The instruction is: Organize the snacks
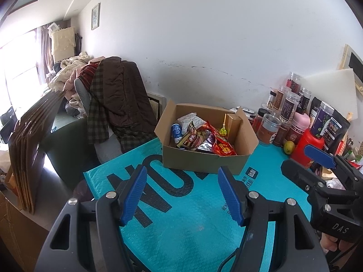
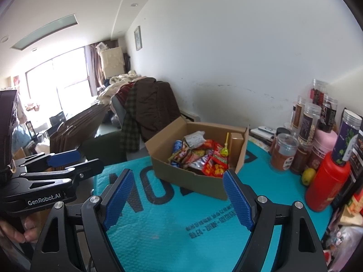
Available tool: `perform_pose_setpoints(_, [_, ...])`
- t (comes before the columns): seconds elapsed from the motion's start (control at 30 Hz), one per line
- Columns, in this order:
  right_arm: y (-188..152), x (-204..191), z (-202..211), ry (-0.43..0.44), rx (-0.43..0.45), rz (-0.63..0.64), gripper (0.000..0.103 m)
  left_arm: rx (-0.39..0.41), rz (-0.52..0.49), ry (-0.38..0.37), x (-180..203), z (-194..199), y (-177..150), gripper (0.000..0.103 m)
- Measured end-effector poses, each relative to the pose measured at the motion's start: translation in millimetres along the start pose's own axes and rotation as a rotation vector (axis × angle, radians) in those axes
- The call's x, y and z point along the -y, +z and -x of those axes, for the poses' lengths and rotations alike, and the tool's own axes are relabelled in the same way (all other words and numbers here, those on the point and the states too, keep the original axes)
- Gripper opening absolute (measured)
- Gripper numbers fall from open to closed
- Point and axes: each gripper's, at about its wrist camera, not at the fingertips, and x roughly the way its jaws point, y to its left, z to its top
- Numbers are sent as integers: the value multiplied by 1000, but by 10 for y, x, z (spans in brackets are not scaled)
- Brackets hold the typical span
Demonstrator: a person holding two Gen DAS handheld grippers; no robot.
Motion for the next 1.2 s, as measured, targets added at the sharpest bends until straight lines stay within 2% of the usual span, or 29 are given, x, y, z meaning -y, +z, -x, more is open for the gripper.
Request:
perform_pose_setpoints(0.33, [1, 45, 11, -28, 3, -4, 82, -19, -7, -2, 20, -30, -46, 65])
perform_pose_setpoints(0.63, [-2, 66, -44, -32, -10, -6, 82, -46, 5, 26, -34, -81, -64, 65])
perform_pose_setpoints(1.2, [-19, 91, -77, -42, -19, -11, 82, -43, -22, 45, 7, -53, -77, 65])
